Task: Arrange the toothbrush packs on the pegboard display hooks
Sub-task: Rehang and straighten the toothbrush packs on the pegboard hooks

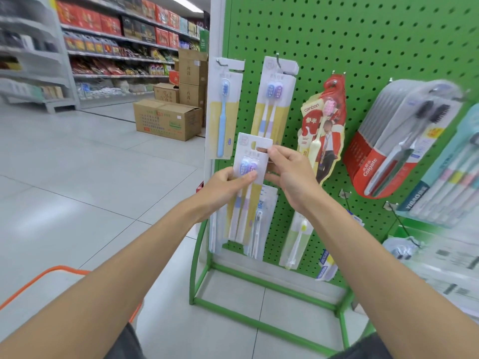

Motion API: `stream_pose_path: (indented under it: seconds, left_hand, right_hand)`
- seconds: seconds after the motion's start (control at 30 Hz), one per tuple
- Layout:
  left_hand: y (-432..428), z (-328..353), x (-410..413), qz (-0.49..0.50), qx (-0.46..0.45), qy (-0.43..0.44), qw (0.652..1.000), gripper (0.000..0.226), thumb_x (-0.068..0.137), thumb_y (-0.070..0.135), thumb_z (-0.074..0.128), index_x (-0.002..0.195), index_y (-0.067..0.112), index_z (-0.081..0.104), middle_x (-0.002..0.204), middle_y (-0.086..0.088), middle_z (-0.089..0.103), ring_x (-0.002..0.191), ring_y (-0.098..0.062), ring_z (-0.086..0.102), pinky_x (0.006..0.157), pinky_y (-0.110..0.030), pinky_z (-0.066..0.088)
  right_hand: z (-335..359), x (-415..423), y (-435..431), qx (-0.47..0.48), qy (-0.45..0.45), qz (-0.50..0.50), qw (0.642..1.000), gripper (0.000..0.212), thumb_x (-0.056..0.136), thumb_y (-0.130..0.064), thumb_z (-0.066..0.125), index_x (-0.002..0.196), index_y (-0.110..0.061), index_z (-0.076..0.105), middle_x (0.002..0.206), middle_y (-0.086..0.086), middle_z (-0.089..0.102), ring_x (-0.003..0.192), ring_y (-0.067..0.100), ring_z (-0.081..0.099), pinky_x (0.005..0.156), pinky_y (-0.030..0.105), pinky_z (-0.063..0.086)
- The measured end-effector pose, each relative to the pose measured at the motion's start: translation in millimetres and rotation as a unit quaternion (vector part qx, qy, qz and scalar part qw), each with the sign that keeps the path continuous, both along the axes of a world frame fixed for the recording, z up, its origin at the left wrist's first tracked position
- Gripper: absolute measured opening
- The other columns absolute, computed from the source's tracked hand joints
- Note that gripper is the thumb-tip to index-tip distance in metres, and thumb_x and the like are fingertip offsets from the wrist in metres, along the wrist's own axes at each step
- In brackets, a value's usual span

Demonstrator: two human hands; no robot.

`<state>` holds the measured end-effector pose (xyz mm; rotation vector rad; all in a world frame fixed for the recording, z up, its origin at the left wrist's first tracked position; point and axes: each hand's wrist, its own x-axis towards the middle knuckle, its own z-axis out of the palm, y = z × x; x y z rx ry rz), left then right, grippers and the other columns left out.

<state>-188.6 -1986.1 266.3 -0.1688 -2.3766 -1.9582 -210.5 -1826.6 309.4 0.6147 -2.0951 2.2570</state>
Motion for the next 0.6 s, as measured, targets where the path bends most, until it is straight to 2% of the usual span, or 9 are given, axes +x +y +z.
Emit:
stream_pose_path:
  seconds: [0.1,0.23,0.37,0.47,0.53,0.6]
  left_hand:
    - [-1,23,5,-0.030,-0.008,0.000,1.000,0.045,0.094,0.051,0.055,0.117,0.013,0.064,0.107,-0.005,0.074,0.102,-0.025,0.070,0.098,-0.047,0.052]
    - [-8,61,7,-0.046,0.024,0.000,0.999,0.028,0.102,0.036,0.046,0.119,0.021,0.063,0.113,-0.003,0.073,0.107,-0.021,0.068,0.097,-0.042,0.053]
    - [-14,89,6,-0.059,0.015,0.021,0.998,0.024,0.101,0.029,0.051,0.118,0.018,0.063,0.109,-0.002,0.074,0.101,-0.018,0.070,0.083,-0.032,0.059]
    - [-18,106,-5,0.017,0.051,0.061,0.997,0.023,0.098,0.025,0.057,0.117,0.014,0.062,0.103,-0.004,0.075,0.089,-0.017,0.073,0.077,-0.035,0.061]
    - [-22,117,-16,0.073,0.064,0.090,0.991,0.019,0.097,0.023,0.060,0.113,0.014,0.060,0.101,-0.005,0.075,0.086,-0.019,0.073,0.081,-0.042,0.060]
    - [-22,124,-26,0.100,0.070,0.103,0.987,0.016,0.096,0.021,0.062,0.110,0.015,0.061,0.106,-0.005,0.074,0.091,-0.020,0.072,0.085,-0.044,0.059]
  right_hand:
    - [17,-1,-7,0.022,0.018,-0.029,0.999,0.028,0.104,-0.015,0.045,0.107,-0.004,0.071,0.102,0.012,0.074,0.090,0.024,0.073,0.075,0.034,0.061]
    - [40,-1,-15,0.027,0.010,-0.067,0.997,0.027,0.104,-0.012,0.044,0.103,-0.002,0.069,0.101,0.012,0.073,0.083,0.021,0.072,0.067,0.028,0.061]
    - [69,-6,-7,0.110,0.063,-0.082,0.989,0.024,0.101,-0.012,0.050,0.110,-0.001,0.070,0.103,0.008,0.073,0.091,0.019,0.071,0.073,0.024,0.059]
    - [103,-16,9,0.198,0.166,-0.168,0.951,0.027,0.098,-0.013,0.054,0.122,-0.013,0.065,0.110,-0.005,0.068,0.090,0.008,0.064,0.077,0.022,0.054]
    - [125,-26,19,0.242,0.214,-0.216,0.921,0.034,0.096,-0.007,0.051,0.127,-0.016,0.062,0.115,-0.006,0.066,0.092,0.006,0.060,0.074,0.014,0.046]
    - [144,-38,23,0.280,0.228,-0.236,0.902,0.038,0.096,-0.003,0.049,0.130,-0.015,0.060,0.120,-0.003,0.064,0.102,0.008,0.059,0.080,0.016,0.048]
